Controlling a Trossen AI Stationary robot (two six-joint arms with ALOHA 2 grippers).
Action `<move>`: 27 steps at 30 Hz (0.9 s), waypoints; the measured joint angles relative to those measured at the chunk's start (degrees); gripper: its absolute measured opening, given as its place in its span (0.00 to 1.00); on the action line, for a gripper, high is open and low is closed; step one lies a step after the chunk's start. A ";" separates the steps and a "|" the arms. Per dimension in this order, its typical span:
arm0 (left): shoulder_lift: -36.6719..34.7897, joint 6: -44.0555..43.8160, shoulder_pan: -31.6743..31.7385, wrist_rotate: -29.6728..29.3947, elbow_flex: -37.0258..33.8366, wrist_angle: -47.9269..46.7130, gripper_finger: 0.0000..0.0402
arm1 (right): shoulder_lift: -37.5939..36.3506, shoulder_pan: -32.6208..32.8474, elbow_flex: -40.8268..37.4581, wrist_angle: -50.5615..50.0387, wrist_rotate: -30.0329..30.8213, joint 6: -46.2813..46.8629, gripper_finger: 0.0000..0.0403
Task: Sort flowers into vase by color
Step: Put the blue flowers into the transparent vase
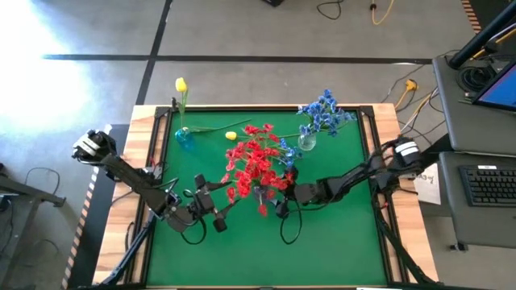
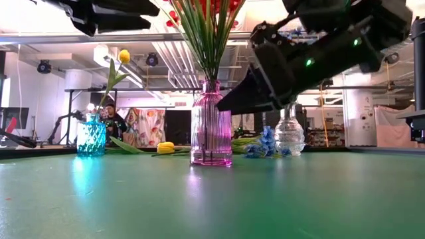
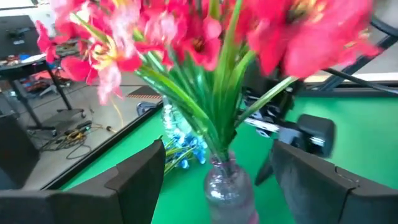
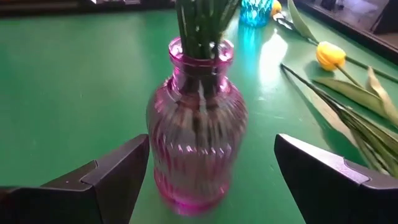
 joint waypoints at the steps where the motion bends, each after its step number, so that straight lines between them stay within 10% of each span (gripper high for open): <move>1: -0.30 0.01 -0.62 -0.02 0.00 0.06 0.68 | -1.66 0.13 0.00 -3.09 0.00 0.50 0.84; 14: -8.30 0.15 -8.63 -0.31 0.00 -7.12 0.68 | -17.82 0.84 0.00 -35.76 4.53 4.12 0.83; 27: -17.86 0.11 -9.73 -0.72 0.00 -14.95 0.68 | -13.11 -3.70 0.00 -38.75 11.97 0.95 0.81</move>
